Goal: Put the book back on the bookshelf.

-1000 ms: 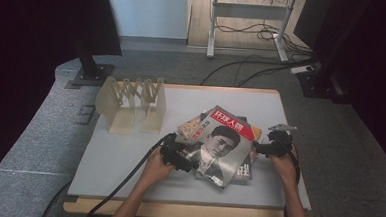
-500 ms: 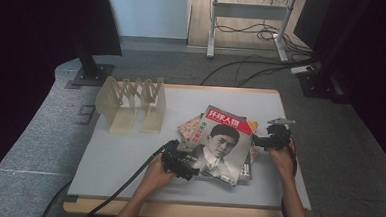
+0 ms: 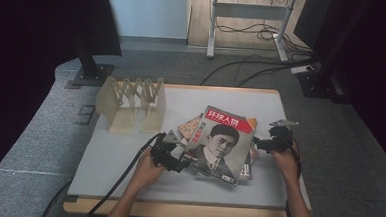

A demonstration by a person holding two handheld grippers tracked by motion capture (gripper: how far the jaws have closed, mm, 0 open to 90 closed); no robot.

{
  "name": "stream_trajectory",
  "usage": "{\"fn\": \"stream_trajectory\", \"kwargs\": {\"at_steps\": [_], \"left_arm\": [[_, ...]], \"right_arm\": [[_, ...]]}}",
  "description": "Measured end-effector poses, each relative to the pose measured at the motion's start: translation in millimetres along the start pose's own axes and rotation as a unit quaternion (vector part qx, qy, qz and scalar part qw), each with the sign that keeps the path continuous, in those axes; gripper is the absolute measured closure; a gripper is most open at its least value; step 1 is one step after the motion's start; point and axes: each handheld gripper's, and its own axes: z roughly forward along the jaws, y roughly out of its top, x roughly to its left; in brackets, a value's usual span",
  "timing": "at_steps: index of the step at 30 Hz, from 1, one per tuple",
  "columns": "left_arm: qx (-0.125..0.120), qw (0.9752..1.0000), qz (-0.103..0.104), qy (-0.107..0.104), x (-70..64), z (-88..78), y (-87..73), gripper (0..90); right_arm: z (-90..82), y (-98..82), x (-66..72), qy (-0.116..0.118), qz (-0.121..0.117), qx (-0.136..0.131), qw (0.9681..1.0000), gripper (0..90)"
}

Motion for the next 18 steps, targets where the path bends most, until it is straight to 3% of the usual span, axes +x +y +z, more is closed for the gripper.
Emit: {"fn": "stream_trajectory", "kwargs": {"at_steps": [5,10,12,14,18], "left_arm": [[0.009,0.9999,-0.008,0.011,12.3,6.5,-6.8,0.0],[-0.003,0.9995,-0.028,-0.011,21.9,15.9,-15.9,0.0],[-0.001,0.9996,-0.025,-0.010,23.2,19.7,-19.2,0.0],[0.010,0.9999,-0.012,0.006,22.3,24.0,-22.1,0.0],[0.005,0.9999,-0.014,0.007,22.3,27.4,-25.3,0.0]], "right_arm": [[-10.0,-3.8,3.4,0.013,-0.014,0.011,0.9998,1.8],[-21.9,-4.9,5.6,0.022,-0.020,0.010,0.9995,0.7],[-26.1,-5.2,6.8,0.026,-0.019,0.006,0.9995,0.1],[-28.9,-6.2,8.9,0.028,-0.024,0.006,0.9993,0.0],[-30.2,-8.9,12.7,0.036,-0.028,0.008,0.9989,0.0]]}}
